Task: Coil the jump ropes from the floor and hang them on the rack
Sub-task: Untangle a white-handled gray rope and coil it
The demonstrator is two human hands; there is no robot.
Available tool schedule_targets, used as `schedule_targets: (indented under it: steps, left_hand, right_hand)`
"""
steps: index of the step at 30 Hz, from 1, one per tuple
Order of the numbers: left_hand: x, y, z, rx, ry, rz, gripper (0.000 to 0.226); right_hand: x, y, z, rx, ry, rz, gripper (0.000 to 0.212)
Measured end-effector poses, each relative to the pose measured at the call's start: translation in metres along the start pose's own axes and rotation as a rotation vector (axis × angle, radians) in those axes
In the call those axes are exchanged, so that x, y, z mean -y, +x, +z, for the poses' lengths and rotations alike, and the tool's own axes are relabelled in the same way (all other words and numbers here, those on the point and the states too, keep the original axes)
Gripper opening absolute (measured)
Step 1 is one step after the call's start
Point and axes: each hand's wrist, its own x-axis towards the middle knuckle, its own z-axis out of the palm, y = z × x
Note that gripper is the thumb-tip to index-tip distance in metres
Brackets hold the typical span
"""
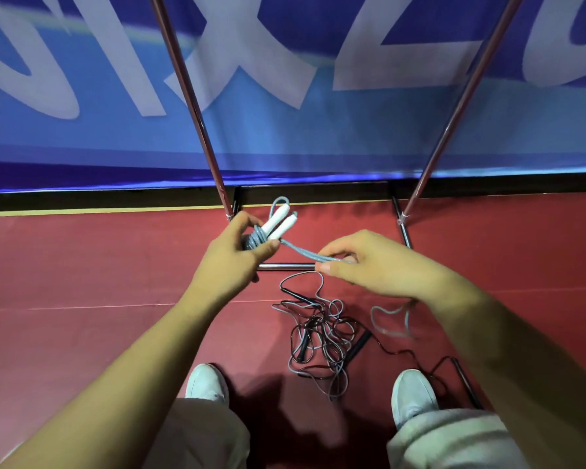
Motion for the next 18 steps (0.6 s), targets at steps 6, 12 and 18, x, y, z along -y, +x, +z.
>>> schedule_targets:
  steps: [6, 12, 18]
  left_hand:
    - [0.003, -0.012, 0.01, 0.017, 0.673, 0.089, 0.035]
    - [-0.002, -0.025, 0.026, 0.337, 0.753, 0.225, 0.039]
    - [-0.015, -0.031, 0.026, 0.533, 0.238, 0.27, 0.02]
  right_hand:
    - [0.012, 0.001, 0.014, 0.051, -0.105, -0.138, 0.025]
    - [0.014, -0.001, 0.008, -0.055, -0.025, -0.179, 0.016]
    - [-0.004, 0.002, -0.013, -0.337, 0.156, -0.081, 0.013]
